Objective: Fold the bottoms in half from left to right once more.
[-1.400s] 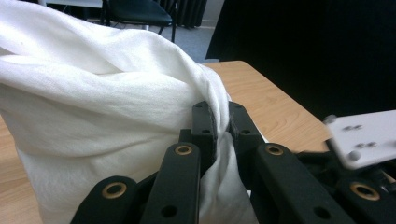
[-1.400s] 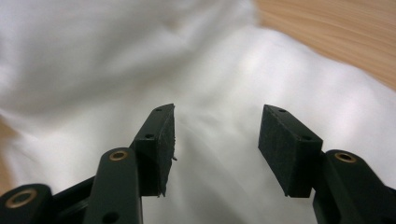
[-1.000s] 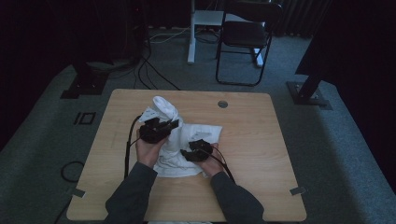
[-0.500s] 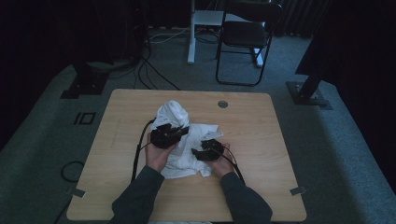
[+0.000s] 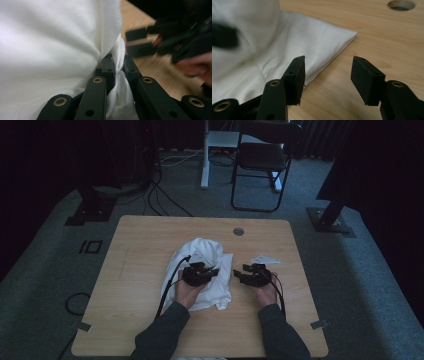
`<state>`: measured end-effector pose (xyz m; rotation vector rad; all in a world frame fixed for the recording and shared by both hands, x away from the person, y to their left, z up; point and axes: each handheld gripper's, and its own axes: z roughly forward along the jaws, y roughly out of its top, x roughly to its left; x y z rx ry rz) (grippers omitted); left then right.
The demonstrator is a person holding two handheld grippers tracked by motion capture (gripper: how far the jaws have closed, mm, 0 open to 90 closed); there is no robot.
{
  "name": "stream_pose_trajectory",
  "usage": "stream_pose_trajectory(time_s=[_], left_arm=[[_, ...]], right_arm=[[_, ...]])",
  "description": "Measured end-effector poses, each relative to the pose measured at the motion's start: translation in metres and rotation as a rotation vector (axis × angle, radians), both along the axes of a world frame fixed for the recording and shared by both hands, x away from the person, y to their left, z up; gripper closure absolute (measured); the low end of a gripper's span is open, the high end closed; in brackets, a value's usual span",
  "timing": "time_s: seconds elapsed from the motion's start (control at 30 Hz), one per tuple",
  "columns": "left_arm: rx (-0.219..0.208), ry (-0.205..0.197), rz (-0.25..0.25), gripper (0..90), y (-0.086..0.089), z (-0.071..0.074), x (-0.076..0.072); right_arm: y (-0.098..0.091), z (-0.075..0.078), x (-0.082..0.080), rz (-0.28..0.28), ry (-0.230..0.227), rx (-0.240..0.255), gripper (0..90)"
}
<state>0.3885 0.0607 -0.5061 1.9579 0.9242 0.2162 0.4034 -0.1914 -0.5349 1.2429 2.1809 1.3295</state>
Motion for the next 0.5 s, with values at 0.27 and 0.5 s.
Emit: stream_pose_trajectory(time_s=[0.27, 0.5], left_arm=[[0.117, 0.068, -0.011, 82.9, -0.014, -0.032, 0.007], [0.104, 0.081, -0.006, 82.4, -0.013, -0.032, 0.008]], right_arm=[[-0.004, 0.013, -0.001, -0.005, -0.037, 0.017, 38.5], [0.003, 0.029, 0.000, 0.018, -0.080, 0.051, 36.1]])
